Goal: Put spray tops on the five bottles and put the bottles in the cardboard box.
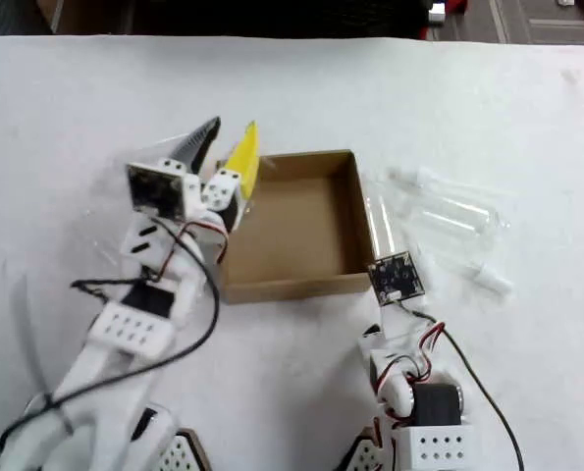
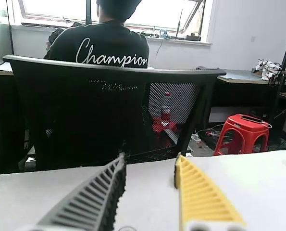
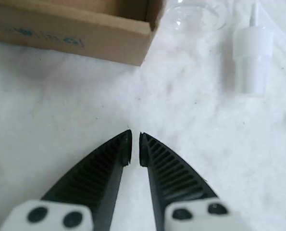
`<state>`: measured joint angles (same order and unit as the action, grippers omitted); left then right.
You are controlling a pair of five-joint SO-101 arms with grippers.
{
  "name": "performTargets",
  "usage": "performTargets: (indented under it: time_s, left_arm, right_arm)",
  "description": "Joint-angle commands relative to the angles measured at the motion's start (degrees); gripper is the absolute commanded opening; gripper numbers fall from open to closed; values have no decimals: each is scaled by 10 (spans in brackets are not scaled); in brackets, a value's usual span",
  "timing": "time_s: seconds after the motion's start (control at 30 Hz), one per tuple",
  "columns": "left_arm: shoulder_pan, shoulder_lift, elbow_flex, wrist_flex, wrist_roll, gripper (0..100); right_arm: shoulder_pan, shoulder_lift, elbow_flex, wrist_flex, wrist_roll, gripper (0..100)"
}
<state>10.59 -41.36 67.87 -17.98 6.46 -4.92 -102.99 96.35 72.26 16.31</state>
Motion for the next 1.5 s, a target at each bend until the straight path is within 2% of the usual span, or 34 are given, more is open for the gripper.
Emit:
performTargets:
  time_s: [0.0,0.13,0.23,0.47,0.73,0.9,0.97,1.03,1.1,1.23,1.27,1.33,1.47]
  left_arm:
    - [1,-170,-106,266,9,155]
    - [-7,-220,-222,461,8,156]
    - [-39,-211,-309,538,4,155]
    - [-161,-112,-406,600,1,155]
    - [-237,-41,-471,709,-125,157]
    - [-268,-10,-479,738,-200,158]
    - [-275,9,-479,745,-206,158]
    - [-284,30,-479,740,-181,158]
    - [-300,52,-486,721,-115,155]
    - [-355,93,-510,718,164,159]
    - [-356,102,-513,727,214,159]
    - [-354,120,-517,746,247,159]
    - [-325,152,-513,747,254,155]
  right_arm:
    - [5,-1,5,4,3,16]
    - [5,-1,5,4,3,16]
    - [5,-1,5,4,3,16]
    - [5,-1,5,4,3,16]
    - [6,-1,5,4,3,16]
    - [6,-1,5,4,3,16]
    - [6,-1,5,4,3,16]
    - [6,-1,5,4,3,16]
    - [6,-1,5,4,3,16]
    - [6,-1,5,4,3,16]
    - [6,-1,5,4,3,16]
    - [6,-1,5,4,3,16]
    - [6,-1,5,4,3,16]
